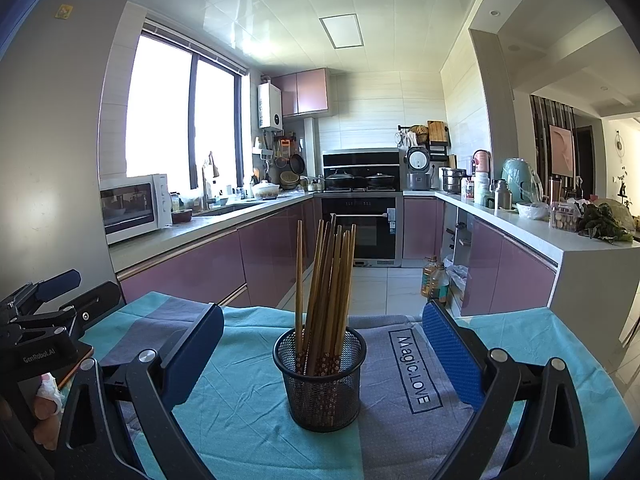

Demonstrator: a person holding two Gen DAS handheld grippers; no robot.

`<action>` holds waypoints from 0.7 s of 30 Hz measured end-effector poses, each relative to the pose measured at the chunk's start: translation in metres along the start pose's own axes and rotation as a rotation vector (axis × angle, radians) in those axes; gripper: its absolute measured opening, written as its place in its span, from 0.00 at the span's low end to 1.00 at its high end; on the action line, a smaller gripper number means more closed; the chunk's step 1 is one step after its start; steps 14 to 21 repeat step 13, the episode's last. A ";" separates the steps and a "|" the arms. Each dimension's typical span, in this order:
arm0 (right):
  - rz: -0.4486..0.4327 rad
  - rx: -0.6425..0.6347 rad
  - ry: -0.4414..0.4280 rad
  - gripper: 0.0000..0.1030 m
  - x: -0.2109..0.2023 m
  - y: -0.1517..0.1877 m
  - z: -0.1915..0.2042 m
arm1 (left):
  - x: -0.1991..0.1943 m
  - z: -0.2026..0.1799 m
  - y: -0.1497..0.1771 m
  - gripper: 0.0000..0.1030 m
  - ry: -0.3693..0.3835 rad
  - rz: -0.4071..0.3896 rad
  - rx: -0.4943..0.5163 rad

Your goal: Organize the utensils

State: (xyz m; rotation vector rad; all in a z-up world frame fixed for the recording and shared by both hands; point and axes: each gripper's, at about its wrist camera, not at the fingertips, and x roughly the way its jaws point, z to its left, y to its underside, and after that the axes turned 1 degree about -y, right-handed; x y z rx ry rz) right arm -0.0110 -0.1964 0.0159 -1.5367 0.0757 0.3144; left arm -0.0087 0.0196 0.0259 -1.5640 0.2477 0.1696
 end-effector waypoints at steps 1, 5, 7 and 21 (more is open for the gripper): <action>0.000 -0.002 0.001 0.93 0.000 0.000 0.000 | 0.000 0.000 0.000 0.95 -0.004 0.001 0.001; 0.007 -0.001 0.000 0.93 0.001 0.001 -0.002 | 0.004 -0.001 0.003 0.95 -0.007 0.014 0.016; 0.024 0.012 0.004 0.93 0.005 0.004 -0.009 | 0.008 0.002 0.005 0.95 -0.007 0.038 0.007; 0.257 0.078 0.125 0.94 0.045 0.034 -0.069 | 0.051 0.023 0.024 0.95 -0.022 0.206 -0.026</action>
